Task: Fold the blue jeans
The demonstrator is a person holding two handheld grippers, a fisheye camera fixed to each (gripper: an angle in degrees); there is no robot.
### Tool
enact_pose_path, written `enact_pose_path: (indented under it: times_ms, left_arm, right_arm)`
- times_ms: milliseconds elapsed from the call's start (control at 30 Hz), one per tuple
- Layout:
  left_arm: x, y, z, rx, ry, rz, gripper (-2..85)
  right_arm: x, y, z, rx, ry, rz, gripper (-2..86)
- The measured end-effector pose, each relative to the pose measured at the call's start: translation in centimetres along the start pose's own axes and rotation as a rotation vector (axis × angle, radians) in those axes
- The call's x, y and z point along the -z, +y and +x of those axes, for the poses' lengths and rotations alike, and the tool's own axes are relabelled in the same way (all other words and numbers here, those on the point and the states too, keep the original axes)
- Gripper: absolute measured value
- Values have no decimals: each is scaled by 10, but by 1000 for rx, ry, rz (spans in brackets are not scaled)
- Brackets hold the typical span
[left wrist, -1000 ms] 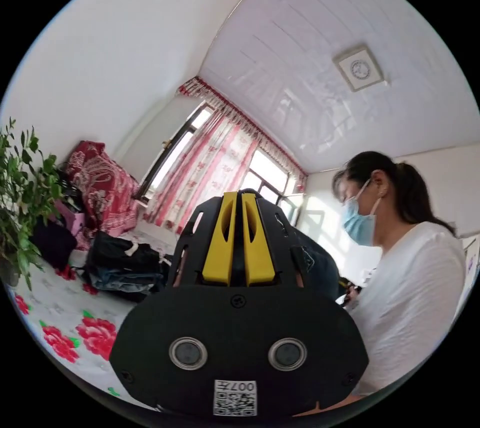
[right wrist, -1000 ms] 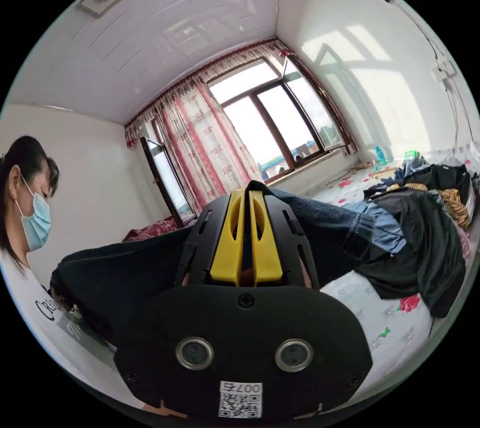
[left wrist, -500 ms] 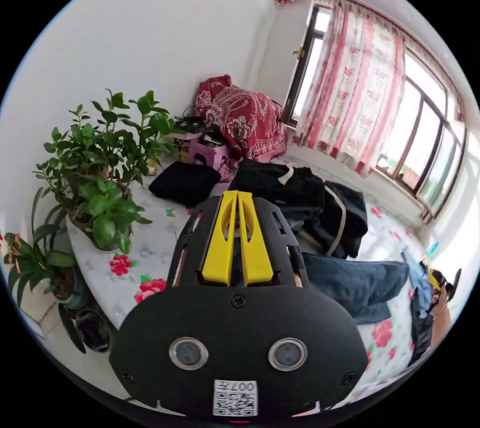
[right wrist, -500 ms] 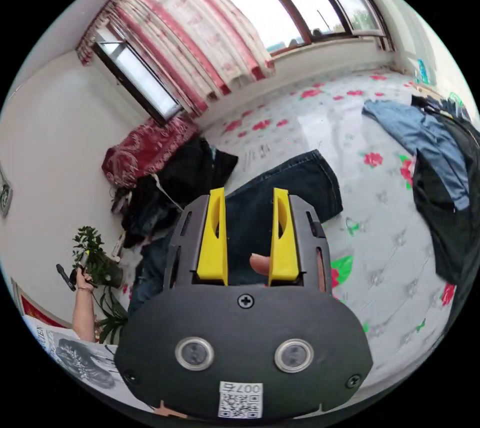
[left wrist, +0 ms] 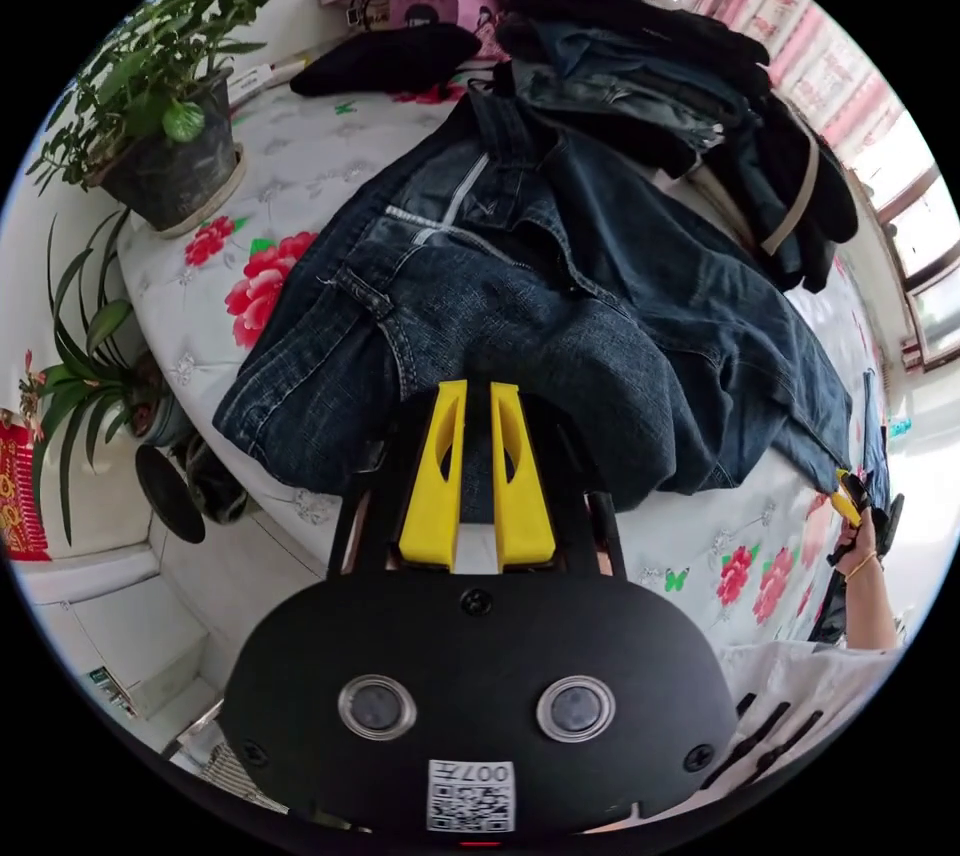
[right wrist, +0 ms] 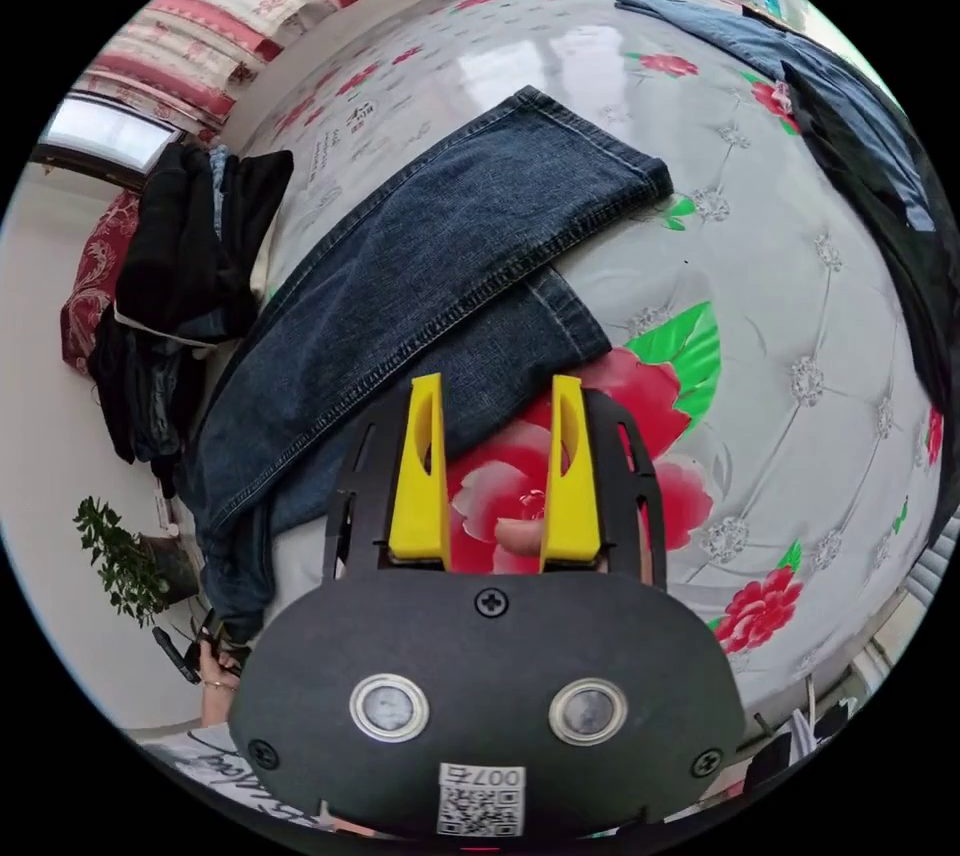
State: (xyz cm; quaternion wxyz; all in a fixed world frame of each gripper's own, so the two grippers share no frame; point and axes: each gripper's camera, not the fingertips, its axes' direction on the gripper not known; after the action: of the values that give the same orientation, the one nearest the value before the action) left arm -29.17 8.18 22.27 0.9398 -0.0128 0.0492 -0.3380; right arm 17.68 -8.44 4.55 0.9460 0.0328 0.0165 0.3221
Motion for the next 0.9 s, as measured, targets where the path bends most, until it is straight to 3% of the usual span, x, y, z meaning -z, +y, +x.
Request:
enact_pose_path:
  times_ms: [200,367,433,500,600,633,700,733,900]
  left_arm:
    - [-9,-32,11,-8,-57,-79,-3]
    - [-4,-42,23,-192,-109,-130,-9]
    - [-2,-42,23,-207,-102,-142,-9]
    - [-2,-42,23,-215,-72,-151,-9]
    - [-1,-41,25,-212,-14,-148,-9]
    - [-1,-39,27,-217,-10,-146,-9]
    - [0,-34,31,-242,-35,-133,-9]
    - [2,-30,32,-261,-53,-133,-9]
    - [35,-5,13,-221,-56,-32,-5]
  right_arm:
    - [37,-3,3,95,-88,58,4]
    - [171,61,54,109,-452,382,-2]
    - [223,90,67,149,-520,509,-2]
    - [265,113,79,200,-450,583,-3]
    - [272,132,102,269,-77,466,-3]
    - [247,134,125,200,27,319,-3]
    - [202,144,178,-57,-19,85,-2]
    - [178,160,204,-159,-137,-22,-2]
    - [181,215,243,-325,-429,194,-2]
